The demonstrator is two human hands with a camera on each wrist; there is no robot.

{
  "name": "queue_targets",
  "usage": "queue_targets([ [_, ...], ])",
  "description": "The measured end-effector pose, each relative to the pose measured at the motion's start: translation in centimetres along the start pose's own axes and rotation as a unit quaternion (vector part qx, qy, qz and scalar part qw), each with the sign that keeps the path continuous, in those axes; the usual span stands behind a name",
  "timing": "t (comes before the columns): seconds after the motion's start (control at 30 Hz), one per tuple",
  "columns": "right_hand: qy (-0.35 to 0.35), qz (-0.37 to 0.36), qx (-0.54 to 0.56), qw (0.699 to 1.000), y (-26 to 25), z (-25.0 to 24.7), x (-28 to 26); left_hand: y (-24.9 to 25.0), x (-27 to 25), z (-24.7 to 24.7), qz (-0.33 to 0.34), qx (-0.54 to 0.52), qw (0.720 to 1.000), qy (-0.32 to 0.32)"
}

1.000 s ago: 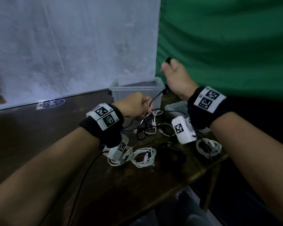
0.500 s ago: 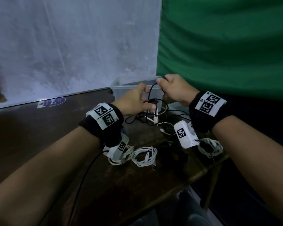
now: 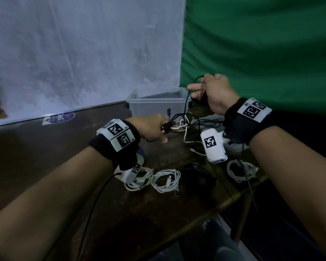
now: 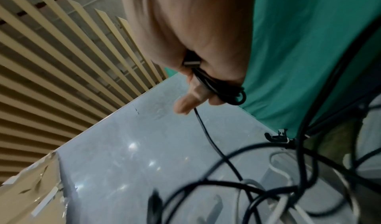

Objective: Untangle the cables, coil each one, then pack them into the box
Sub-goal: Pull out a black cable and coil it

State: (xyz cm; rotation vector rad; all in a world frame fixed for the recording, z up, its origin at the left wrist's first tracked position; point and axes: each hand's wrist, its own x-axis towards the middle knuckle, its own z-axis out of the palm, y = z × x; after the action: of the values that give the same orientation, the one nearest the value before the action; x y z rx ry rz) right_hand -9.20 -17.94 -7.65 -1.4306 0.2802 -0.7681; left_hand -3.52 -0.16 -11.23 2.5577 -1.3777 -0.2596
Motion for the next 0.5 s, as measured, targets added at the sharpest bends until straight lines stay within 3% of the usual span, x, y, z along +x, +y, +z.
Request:
queue_targets([
  [0.1, -0.027, 0.002, 0.032, 0.999, 0.0, 0.1, 0.1, -0.1, -0.1, 0.0, -0.035, 0.04, 0.997, -0.059],
  [0.37, -0.031, -0.032, 0.025, 0.999, 0.1, -0.1, 0.7, 0.3, -0.6, -1.5, -0.108, 0.005, 0.982, -0.155],
  [0.5, -0.042, -0.058, 0.006, 0.997, 0.0, 0.1, 0.7, 0.1, -0.1, -1.4, -0.152, 0.038, 0.98, -0.121],
])
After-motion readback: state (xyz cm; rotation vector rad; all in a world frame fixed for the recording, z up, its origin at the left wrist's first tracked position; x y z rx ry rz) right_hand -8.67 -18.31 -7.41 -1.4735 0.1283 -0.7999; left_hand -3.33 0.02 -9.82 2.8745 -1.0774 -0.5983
